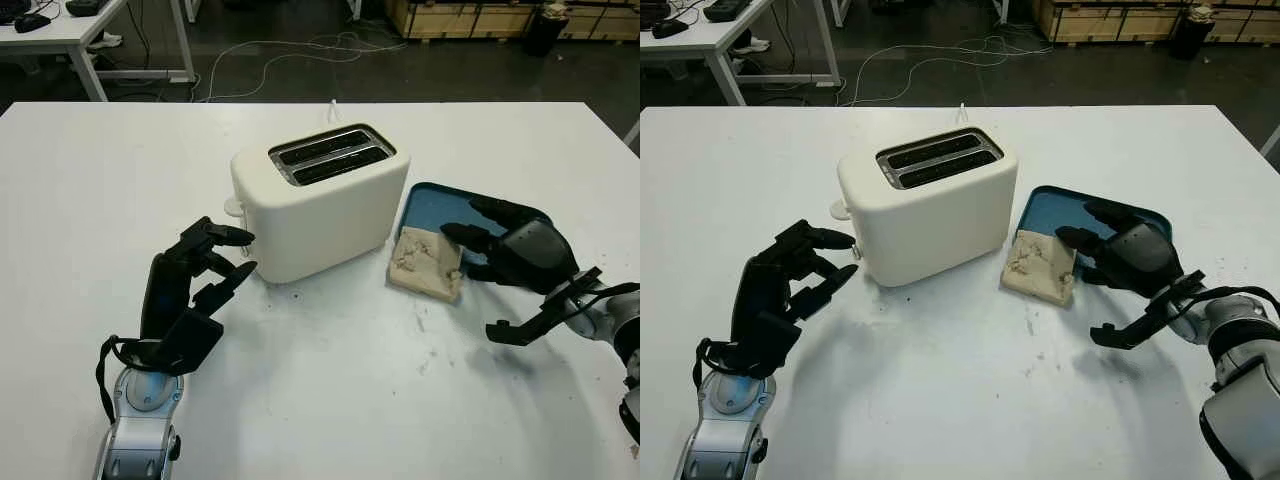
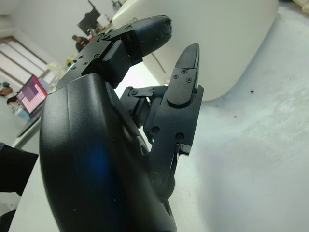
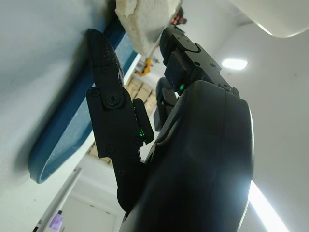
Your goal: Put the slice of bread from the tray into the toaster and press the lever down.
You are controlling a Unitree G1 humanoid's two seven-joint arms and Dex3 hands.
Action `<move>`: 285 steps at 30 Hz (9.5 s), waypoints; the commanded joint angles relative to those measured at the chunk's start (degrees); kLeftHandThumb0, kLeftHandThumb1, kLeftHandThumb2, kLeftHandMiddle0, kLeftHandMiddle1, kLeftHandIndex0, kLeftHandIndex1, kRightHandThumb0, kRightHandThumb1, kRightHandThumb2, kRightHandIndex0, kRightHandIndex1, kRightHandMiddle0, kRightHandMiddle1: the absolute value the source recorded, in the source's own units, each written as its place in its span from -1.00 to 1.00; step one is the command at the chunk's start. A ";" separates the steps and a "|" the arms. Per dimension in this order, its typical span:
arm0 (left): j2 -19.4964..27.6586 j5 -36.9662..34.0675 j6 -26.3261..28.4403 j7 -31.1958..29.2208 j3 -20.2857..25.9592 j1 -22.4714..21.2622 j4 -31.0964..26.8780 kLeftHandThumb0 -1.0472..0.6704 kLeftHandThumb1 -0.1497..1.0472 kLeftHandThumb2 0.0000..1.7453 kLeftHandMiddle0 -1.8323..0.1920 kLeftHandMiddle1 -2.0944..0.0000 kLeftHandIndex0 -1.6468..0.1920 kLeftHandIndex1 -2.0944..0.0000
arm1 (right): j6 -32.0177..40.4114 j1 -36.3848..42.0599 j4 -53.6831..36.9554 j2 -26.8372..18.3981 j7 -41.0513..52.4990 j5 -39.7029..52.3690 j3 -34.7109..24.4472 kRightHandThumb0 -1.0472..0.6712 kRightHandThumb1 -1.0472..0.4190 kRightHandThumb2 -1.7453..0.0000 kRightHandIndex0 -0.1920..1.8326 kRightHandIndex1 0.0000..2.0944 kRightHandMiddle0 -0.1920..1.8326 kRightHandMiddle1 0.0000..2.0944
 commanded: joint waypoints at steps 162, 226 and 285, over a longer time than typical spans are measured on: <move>-0.32 0.31 -2.61 1.48 -0.65 0.99 2.16 -0.02 0.79 -0.82 0.20 -0.40 0.20 0.03 | 18.77 -44.14 -5.89 18.58 92.34 31.80 -18.47 -0.40 -0.83 0.84 0.30 0.67 0.14 0.64; 21.43 4.13 -3.76 -6.51 12.02 -15.61 -1.63 0.02 0.71 -0.99 0.12 -0.30 0.00 0.16 | -0.35 28.83 -50.09 22.62 59.20 61.72 -48.39 -0.36 -0.82 1.00 0.23 -0.86 0.13 -0.97; 38.13 12.48 -28.50 -27.87 -9.82 -49.40 39.37 -0.13 0.66 -1.00 -0.17 -0.18 -0.61 1.00 | 9.61 31.80 -54.40 28.83 60.94 64.00 -48.73 -0.38 -0.76 1.00 0.39 -0.99 0.28 -1.00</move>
